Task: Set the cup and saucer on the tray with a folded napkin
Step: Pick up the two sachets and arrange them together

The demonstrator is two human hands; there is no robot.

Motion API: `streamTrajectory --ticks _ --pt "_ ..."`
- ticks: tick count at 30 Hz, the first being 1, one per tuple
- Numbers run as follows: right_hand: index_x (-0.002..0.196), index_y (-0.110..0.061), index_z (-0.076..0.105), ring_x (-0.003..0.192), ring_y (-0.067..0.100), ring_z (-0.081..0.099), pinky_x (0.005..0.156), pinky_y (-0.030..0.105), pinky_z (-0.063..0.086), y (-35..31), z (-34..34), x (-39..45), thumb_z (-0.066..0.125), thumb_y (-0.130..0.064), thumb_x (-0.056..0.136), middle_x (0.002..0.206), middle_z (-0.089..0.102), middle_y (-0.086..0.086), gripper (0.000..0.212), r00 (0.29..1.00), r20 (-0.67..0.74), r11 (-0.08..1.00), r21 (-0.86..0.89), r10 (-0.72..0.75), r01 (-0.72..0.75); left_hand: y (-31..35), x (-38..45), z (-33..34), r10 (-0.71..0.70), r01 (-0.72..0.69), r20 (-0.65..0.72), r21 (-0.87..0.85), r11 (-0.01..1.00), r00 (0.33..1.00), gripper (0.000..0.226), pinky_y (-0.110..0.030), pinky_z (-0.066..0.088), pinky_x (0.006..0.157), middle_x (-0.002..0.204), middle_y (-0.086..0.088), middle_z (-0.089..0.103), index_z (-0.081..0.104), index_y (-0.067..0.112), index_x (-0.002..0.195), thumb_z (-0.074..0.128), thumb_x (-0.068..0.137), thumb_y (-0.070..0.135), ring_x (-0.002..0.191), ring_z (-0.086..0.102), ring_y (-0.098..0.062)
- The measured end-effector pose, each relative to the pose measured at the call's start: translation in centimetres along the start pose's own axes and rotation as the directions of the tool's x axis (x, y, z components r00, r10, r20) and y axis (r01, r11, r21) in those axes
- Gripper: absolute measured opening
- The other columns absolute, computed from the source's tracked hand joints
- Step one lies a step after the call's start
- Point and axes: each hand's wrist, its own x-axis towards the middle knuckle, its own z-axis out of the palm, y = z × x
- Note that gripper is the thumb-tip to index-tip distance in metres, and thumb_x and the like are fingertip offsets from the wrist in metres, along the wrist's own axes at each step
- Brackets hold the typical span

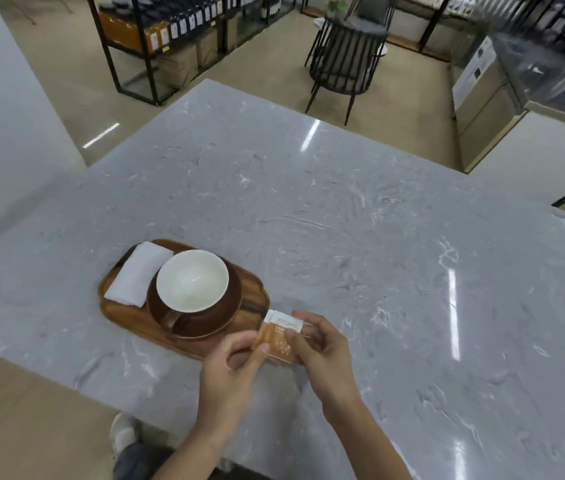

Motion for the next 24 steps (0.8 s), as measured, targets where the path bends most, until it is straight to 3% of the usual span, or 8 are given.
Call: streamTrajectory --ticks 2,5,7,13,17,19,21,24 --pt "0.111 -0.017 0.073 0.088 0.022 0.078 0.072 0.03 0.063 0.4 0.3 0.8 0.075 -0.007 0.09 0.094 0.081 0.005 0.023 1.0 0.022 0.999 -0.044 -0.005 0.006 -0.6 -0.4 -0.4 -0.025 0.026 -0.03 0.02 0.999 0.999 0.028 -0.026 0.059 0.082 0.103 0.012 0.077 0.073 0.041 0.105 0.08 0.085 0.023 0.099 0.074 -0.012" --pt "0.108 -0.019 0.074 0.088 0.016 0.078 0.069 0.023 0.061 0.6 1.1 2.0 0.076 -0.01 0.09 0.094 0.081 0.0 0.02 0.999 0.054 0.998 -0.065 0.0 0.003 -0.9 -0.9 -1.2 -0.061 0.061 -0.097 0.003 0.998 0.993 0.034 -0.019 0.059 0.081 0.108 0.016 0.076 0.071 0.052 0.106 0.077 0.087 0.025 0.102 0.073 -0.007" --pt "0.105 -0.019 0.076 0.087 0.014 0.078 0.066 0.02 0.059 0.8 2.0 2.6 0.076 -0.011 0.09 0.094 0.081 -0.001 0.017 0.996 0.092 0.998 -0.057 0.006 -0.001 -0.8 -1.1 -1.7 -0.1 0.097 -0.148 -0.028 0.995 0.984 0.035 -0.025 0.059 0.086 0.109 0.016 0.076 0.071 0.056 0.103 0.074 0.091 0.023 0.101 0.073 -0.009" --pt "0.103 -0.022 0.073 0.073 0.007 0.074 0.061 0.017 0.056 1.5 3.8 3.7 0.079 -0.021 0.089 0.081 0.077 -0.012 0.016 0.993 0.109 0.983 -0.169 -0.053 0.071 -0.3 -1.6 -2.7 -0.067 0.073 -0.231 0.016 0.997 0.971 0.032 -0.023 0.059 0.074 0.104 0.017 0.077 0.068 0.05 0.113 0.063 0.098 0.022 0.089 0.075 -0.009" --pt "0.106 -0.029 0.071 0.072 0.005 0.073 0.061 0.017 0.054 2.0 4.0 4.1 0.081 -0.033 0.086 0.077 0.075 -0.011 0.023 0.988 0.099 0.941 -0.306 -0.118 0.143 -0.1 -2.4 -3.1 0.016 0.026 -0.197 0.21 0.977 0.98 0.035 -0.016 0.056 0.076 0.083 0.006 0.077 0.066 0.031 0.13 0.062 0.098 0.016 0.084 0.072 -0.008" --pt "0.11 -0.035 0.068 0.074 0.006 0.072 0.062 0.016 0.054 2.2 3.8 4.2 0.08 -0.037 0.086 0.081 0.073 -0.011 0.027 0.984 0.103 0.921 -0.35 -0.143 0.171 0.2 -2.7 -3.3 0.083 -0.035 -0.154 0.296 0.955 0.985 0.038 -0.018 0.058 0.081 0.105 0.002 0.078 0.065 0.022 0.134 0.062 0.098 0.012 0.092 0.072 -0.009" --pt "0.114 -0.04 0.066 0.076 0.006 0.073 0.065 0.015 0.056 2.3 3.4 4.2 0.079 -0.04 0.086 0.087 0.072 -0.013 0.031 0.981 0.115 0.915 -0.358 -0.155 0.187 0.3 -2.8 -3.3 0.148 -0.105 -0.097 0.351 0.93 0.984 0.04 -0.022 0.059 0.085 0.135 0.005 0.067 0.062 0.019 0.137 0.061 0.098 0.012 0.098 0.071 -0.005" --pt "0.114 -0.038 0.068 0.085 0.004 0.073 0.074 0.022 0.06 2.5 3.0 4.1 0.076 -0.042 0.088 0.104 0.072 -0.009 0.028 0.973 0.147 0.889 -0.401 -0.177 0.222 0.1 -2.5 -3.4 0.198 -0.163 -0.031 0.454 0.876 0.98 0.041 -0.013 0.055 0.078 0.146 0.012 0.055 0.06 0.019 0.139 0.06 0.098 0.015 0.088 0.067 0.0"
